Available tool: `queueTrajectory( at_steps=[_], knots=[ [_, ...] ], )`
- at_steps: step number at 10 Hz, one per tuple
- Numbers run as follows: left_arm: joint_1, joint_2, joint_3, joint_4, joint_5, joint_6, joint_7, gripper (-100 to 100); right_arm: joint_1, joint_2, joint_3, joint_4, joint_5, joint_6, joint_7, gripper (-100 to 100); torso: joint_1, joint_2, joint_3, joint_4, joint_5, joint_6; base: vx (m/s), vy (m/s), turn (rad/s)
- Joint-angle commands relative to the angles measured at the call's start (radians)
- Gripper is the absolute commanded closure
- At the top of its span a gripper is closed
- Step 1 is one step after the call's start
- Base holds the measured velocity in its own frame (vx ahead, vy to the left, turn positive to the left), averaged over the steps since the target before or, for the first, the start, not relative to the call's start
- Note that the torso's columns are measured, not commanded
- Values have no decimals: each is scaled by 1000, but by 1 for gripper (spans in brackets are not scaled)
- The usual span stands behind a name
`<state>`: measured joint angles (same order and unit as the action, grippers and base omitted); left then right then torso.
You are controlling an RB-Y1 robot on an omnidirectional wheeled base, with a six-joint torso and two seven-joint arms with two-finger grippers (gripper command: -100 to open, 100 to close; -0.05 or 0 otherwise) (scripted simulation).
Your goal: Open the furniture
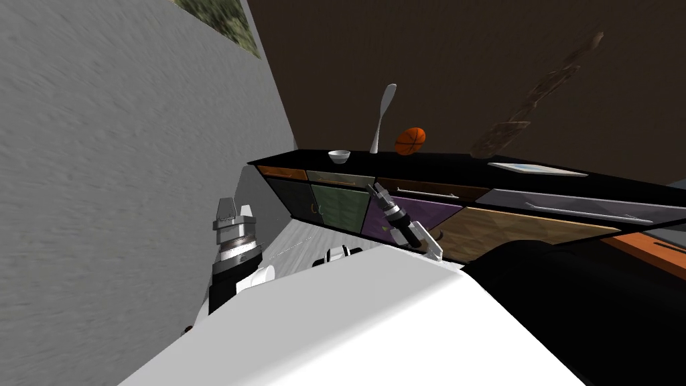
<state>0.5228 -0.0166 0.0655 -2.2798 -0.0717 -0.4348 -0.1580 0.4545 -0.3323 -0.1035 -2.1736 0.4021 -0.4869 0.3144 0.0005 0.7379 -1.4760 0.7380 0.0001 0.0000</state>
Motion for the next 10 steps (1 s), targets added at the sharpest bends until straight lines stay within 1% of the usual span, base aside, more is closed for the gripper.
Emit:
queueTrajectory(
  at_steps=[1, 4, 5, 7, 8, 10],
  knots=[
    [0, 0, 0, 0, 0, 0, 0, 0, -2, -24, -22, 18, 63, 3, 61, -100, 1, 0, 0, 0, 0, 0, 6, 57, -14],
    [0, 0, 0, 0, 0, 0, 0, 0, -18, -76, -61, 62, 158, 7, 153, -100, -1, 0, 0, 0, 0, 0, 19, 61, -23],
    [0, 0, 0, 0, 0, 0, 0, 0, -18, -76, -61, 62, 165, 7, 165, -100, 0, 0, 0, 0, 0, 0, 12, 56, -11],
    [0, 0, 0, 0, 0, 0, 0, 0, -31, -110, -84, 96, 227, 9, 229, -100, -1, 1, 0, 0, 0, 0, 9, 63, -1],
    [0, 0, 0, 0, 0, 0, 0, 0, -31, -110, -84, 96, 227, 9, 234, -100, 0, 0, 0, 0, 0, 0, 9, 53, -2],
    [0, 0, 0, 0, 0, 0, 0, 0, -46, -143, -104, 131, 282, 10, 297, -100, -2, 0, 0, 0, 0, 0, 14, 48, 15]
  ],
)
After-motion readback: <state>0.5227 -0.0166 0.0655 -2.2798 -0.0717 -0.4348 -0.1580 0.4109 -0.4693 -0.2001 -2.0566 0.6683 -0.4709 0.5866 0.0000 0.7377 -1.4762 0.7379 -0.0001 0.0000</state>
